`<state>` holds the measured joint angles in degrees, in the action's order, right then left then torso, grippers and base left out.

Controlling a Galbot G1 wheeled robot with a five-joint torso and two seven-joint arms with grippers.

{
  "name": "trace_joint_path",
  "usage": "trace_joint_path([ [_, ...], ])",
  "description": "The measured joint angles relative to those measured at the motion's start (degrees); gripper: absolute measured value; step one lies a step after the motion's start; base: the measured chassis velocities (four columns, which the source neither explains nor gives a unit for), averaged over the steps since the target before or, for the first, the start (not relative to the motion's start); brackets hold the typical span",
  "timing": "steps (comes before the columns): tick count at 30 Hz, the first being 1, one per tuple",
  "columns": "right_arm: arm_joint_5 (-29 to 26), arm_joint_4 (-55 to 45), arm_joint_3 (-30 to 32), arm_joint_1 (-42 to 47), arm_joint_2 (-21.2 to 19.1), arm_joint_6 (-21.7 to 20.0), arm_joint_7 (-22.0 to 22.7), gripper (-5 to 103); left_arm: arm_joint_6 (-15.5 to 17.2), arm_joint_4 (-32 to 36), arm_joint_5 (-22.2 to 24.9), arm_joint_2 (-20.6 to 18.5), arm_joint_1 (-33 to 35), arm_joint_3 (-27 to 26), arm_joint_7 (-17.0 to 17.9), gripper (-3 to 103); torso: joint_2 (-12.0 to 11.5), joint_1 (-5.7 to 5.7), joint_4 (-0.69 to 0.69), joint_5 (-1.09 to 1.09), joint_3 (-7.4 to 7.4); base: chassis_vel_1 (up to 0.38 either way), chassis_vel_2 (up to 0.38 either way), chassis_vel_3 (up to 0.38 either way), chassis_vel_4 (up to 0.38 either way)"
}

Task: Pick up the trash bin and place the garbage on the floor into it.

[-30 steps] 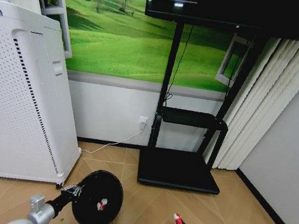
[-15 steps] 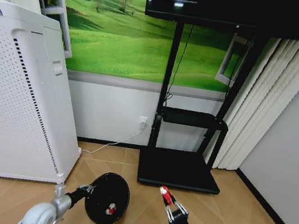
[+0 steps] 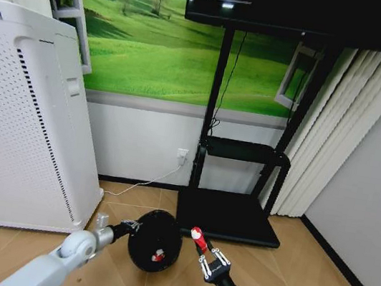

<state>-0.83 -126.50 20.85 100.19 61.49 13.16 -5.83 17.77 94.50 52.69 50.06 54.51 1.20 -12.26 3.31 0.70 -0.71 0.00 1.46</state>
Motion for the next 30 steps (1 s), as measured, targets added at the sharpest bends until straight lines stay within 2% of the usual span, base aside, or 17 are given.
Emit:
trace_joint_path([
  [8,1.11,2.36,-1.75,-1.09,-0.06,0.68,-1.32,25,0.08,1.52,-0.51,2.64,-1.3,5.82,0.06,4,0.0,0.0,0.0,0.0,0.0,0.0,0.0,0.0,0.0],
  [16,2.63,5.63,-3.75,-2.09,-0.08,1.44,-1.7,25,0.67,4.55,-0.6,3.44,-1.06,6.96,-0.79,4,0.0,0.0,0.0,0.01,-0.01,0.0,0.0,0.0,0.0],
  [17,2.66,6.26,-3.8,-2.46,-0.2,1.61,-2.11,21,0.77,5.06,-0.58,3.28,-0.73,6.65,-0.78,4,0.0,0.0,0.0,0.0,0.0,0.0,0.0,0.0,0.0],
  [18,2.67,6.72,-3.75,-2.82,-0.44,1.87,-2.29,26,0.78,5.48,-0.55,2.97,-0.29,6.08,-0.77,4,0.0,0.0,0.0,0.01,0.0,0.0,0.0,0.0,0.0],
  [19,2.67,6.72,-3.75,-2.82,-0.44,1.87,-2.29,26,0.78,5.48,-0.55,2.97,-0.29,6.08,-0.77,4,0.0,0.0,0.0,0.01,0.0,0.0,0.0,0.0,0.0],
  [22,2.25,6.94,-3.59,-3.16,-1.13,1.94,-2.32,42,0.79,6.0,-0.56,2.66,1.29,4.7,-0.76,4,0.0,0.0,0.02,0.0,0.0,0.0,0.0,0.0,0.0],
  [24,2.17,6.97,-3.59,-3.17,-1.17,1.94,-2.27,42,0.79,6.0,-0.6,2.8,1.58,4.46,-0.75,4,0.0,0.0,0.01,0.0,-0.01,0.0,0.0,0.0,0.0],
  [25,2.1,7.03,-3.59,-3.17,-1.18,1.94,-2.22,47,0.79,6.0,-0.63,3.01,1.84,4.28,-0.71,4,0.0,0.0,0.02,0.0,-0.01,0.0,0.0,0.0,0.0],
  [26,2.1,7.03,-3.59,-3.17,-1.18,1.94,-2.22,47,0.79,6.0,-0.63,3.01,1.84,4.28,-0.71,4,0.0,0.0,0.02,0.0,-0.01,0.0,0.0,0.0,0.0],
  [27,2.06,7.09,-3.59,-3.11,-1.17,1.94,-2.18,59,0.79,5.96,-0.68,3.28,2.04,4.23,-0.7,4,0.0,0.0,0.01,-0.01,0.0,0.0,0.0,0.0,0.0],
  [28,2.06,7.1,-3.57,-3.04,-1.12,1.94,-2.17,64,0.79,5.83,-0.7,3.37,2.05,4.23,-0.7,4,0.0,0.0,0.0,0.0,0.0,0.0,0.0,0.0,0.0],
  [30,2.06,7.1,-3.53,-2.96,-1.09,1.94,-2.15,64,0.8,5.71,-0.72,3.39,2.03,4.22,-0.71,4,0.0,0.0,0.01,0.0,-0.01,0.0,0.0,0.0,0.0],
])
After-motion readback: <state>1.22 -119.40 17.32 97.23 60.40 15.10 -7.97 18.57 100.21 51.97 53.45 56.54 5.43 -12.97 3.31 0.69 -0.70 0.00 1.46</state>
